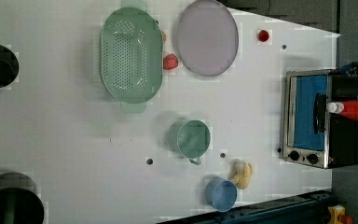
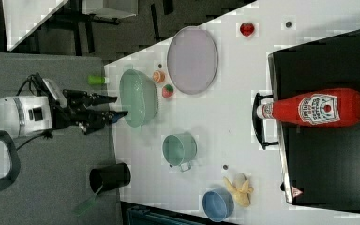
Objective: Pick Ketchup from oven and place it on table.
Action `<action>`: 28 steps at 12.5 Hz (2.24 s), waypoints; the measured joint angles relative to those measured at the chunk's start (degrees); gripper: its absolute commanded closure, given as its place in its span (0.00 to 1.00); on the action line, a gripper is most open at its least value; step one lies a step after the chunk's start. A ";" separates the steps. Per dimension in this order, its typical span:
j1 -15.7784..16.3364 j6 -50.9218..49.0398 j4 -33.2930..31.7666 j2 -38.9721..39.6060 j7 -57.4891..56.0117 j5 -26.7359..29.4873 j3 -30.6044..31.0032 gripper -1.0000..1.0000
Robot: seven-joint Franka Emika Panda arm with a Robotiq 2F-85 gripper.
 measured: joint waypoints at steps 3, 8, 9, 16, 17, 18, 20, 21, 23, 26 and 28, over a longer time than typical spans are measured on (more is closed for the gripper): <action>-0.15 -10.96 -11.58 -15.19 0.01 -1.60 -0.39 0.00; -1.64 -8.62 -4.81 -24.39 0.01 -2.42 -2.02 0.00; -2.20 -8.13 -4.98 -24.32 0.00 -1.58 -3.15 0.00; -3.56 0.13 -9.12 -8.50 0.00 -1.05 -18.33 0.00; -3.62 1.28 -9.12 -6.18 0.00 -2.05 -20.30 0.00; -3.99 3.62 -9.06 -3.80 0.01 -2.68 -22.18 0.00; -4.65 8.55 -9.18 0.22 0.01 -1.52 -25.39 0.00; -4.89 9.87 -9.01 1.91 0.01 -1.37 -27.04 0.00; -5.07 10.36 -6.88 4.68 0.00 -1.02 -29.53 0.00; -6.24 13.97 -1.12 10.59 0.00 -0.88 -31.77 0.00; -5.98 15.23 1.01 13.81 0.01 0.56 -33.73 0.00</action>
